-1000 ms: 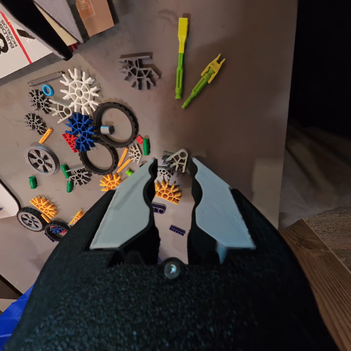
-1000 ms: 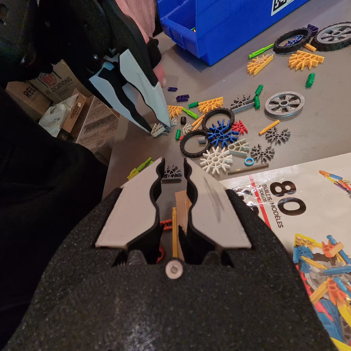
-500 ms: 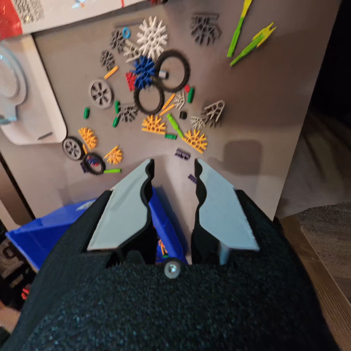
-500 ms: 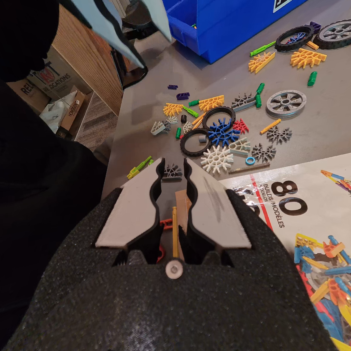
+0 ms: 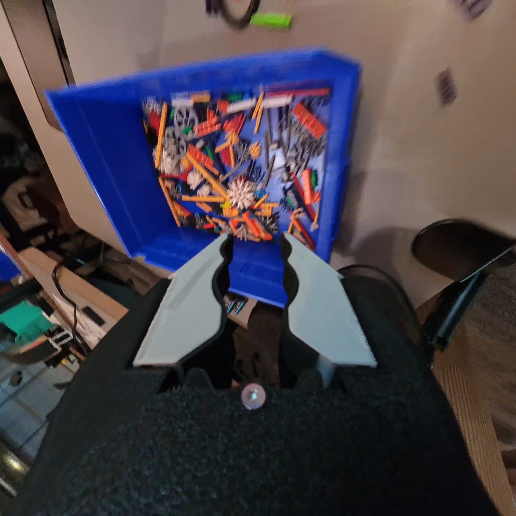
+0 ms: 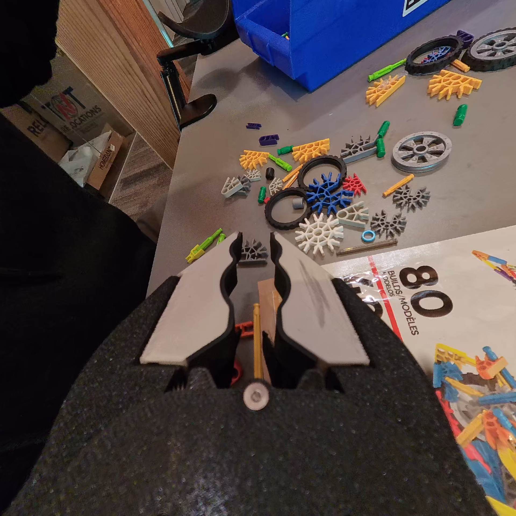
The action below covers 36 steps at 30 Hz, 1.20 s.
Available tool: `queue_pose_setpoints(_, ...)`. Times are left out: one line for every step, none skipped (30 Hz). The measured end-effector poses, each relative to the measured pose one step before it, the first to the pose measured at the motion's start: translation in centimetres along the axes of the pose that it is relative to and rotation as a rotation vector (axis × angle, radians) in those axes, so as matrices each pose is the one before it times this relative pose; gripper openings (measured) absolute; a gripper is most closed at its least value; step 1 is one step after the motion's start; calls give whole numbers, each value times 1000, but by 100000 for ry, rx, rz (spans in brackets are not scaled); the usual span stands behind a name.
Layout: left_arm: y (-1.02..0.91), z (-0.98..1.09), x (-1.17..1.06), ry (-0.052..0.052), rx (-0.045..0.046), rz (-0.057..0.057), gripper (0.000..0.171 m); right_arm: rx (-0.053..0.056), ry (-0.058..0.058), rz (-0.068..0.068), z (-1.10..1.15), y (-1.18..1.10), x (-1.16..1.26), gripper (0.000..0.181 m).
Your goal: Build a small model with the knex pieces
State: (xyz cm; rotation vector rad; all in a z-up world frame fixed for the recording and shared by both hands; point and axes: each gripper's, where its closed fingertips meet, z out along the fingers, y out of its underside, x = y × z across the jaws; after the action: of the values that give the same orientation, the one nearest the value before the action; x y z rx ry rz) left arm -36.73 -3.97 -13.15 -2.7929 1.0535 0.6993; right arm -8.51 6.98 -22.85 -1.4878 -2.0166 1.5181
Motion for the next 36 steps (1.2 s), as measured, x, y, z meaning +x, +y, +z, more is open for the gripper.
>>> queue_pose_setpoints(1064, 601, -517, 1783, -3008, -1235, 31, 58, -8, 5, -2, -9, 7, 18)
queue_pose_setpoints(789, 732, -377, 2280, -2299, -1053, 31, 73, -36, 70, -14, -5, 1, 18)
queue_pose_setpoints(630, 823, -274, 2541, -2057, -463, 30, 97, -36, 77, -10, -23, 2, 18)
queue_pose_setpoints(510, 914, -294, 2290, -1847, -198, 29, 97, -12, 45, -12, -9, 6, 18)
queue_pose_setpoints(451, 965, -292, 2262, -1950, -693, 29, 59, -13, -26, -3, -2, -5, 18)
queue_pose_setpoints(414, 987, -223, 2609, -2067, -753, 29, 16, -15, -65, -4, -4, -14, 18)
queue_pose_setpoints(254, 954, -286, 2078, -1397, -151, 29, -3, -31, -51, -1, 7, -13, 18)
queue_pose_setpoints(143, 901, -396, 1358, -886, -374, 28, 9, -39, -15, 1, -1, -4, 18)
queue_pose_setpoints(82, 831, -412, 1213, -904, -804, 27, 44, -72, 47, -9, -7, 3, 18)
queue_pose_setpoints(10, 774, -349, 1040, -934, -173, 27, 99, -112, 102, -5, -15, -7, 18)
queue_pose_setpoints(47, 748, -324, 525, -1745, 863, 27, 187, -113, 125, -24, -16, -2, 18)
queue_pose_setpoints(233, 772, -338, 134, -3122, 1305, 27, 185, -99, 145, -18, -22, 3, 18)
queue_pose_setpoints(111, 738, -101, 1435, -2616, 1062, 27, 91, -98, 102, -12, -14, 3, 18)
queue_pose_setpoints(-232, 602, 94, 2461, -717, 903, 27, 45, -87, 40, -3, -7, -7, 18)
queue_pose_setpoints(-317, 497, 3, 1686, -229, 1025, 27, 69, -62, 38, -14, -5, 0, 18)
queue_pose_setpoints(-33, 486, -167, 629, -1845, 1145, 27, 73, -63, 53, -1, -11, -5, 18)
queue_pose_setpoints(372, 530, -236, 295, -3880, 1239, 27, 53, -48, 53, -8, -8, 5, 18)
queue_pose_setpoints(371, 502, -211, 275, -3675, 1101, 27, 48, -30, 13, -3, -1, -10, 18)
queue_pose_setpoints(157, 410, -110, 770, -2205, 636, 28, 71, -9, -32, -8, -5, 4, 18)
queue_pose_setpoints(133, 357, 17, 1590, -1864, 200, 28, 32, -9, -37, -9, -7, -7, 18)
queue_pose_setpoints(127, 312, -88, 912, -1525, 245, 28, -59, -43, -50, 2, 9, -10, 18)
queue_pose_setpoints(-15, 283, -271, -163, -631, 73, 28, -47, 14, -78, 9, 8, -9, 18)
queue_pose_setpoints(-176, 233, -101, 770, 494, -335, 28, -45, 26, -72, -4, 13, -4, 18)
queue_pose_setpoints(-199, 221, 103, 1732, 763, -281, 28, -11, 28, -83, 11, 3, -6, 18)
queue_pose_setpoints(-29, 260, 22, 845, -390, -22, 28, -40, -57, -41, -3, 12, -18, 18)
queue_pose_setpoints(152, 324, -18, 133, -1619, 408, 28, -8, -61, 36, -7, 1, -3, 18)
queue_pose_setpoints(159, 348, 88, 592, -1689, 414, 28, 67, -17, 57, -1, -10, 2, 18)
queue_pose_setpoints(31, 350, 126, 862, -988, 391, 28, 39, -13, 20, -10, 0, 0, 18)
queue_pose_setpoints(-70, 259, -12, 90, -255, 185, 29, -2, -9, -44, 0, 0, 2, 18)
queue_pose_setpoints(-85, 10, -9, 756, 279, -517, 28, -13, -1, -30, 5, 2, -6, 18)
queue_pose_setpoints(-78, -59, -32, 245, 702, -155, 26, -35, -20, 8, -2, 5, -3, 18)
queue_pose_setpoints(-173, -51, -138, -554, 1211, 107, 20, 38, 7, 37, -3, -6, 6, 18)
queue_pose_setpoints(-106, -20, -105, -394, 762, -134, 19, 65, 10, -13, -2, -3, -2, 18)
queue_pose_setpoints(69, 5, 15, 110, 12, -34, 19, 1, -9, -22, 0, 0, 0, 18)
queue_pose_setpoints(15, -13, 24, 43, 335, -97, 20, -13, 5, 1, -1, 2, 1, 18)
queue_pose_setpoints(-65, -49, 88, 170, 813, -56, 19, 24, 7, -9, 2, -3, 2, 18)
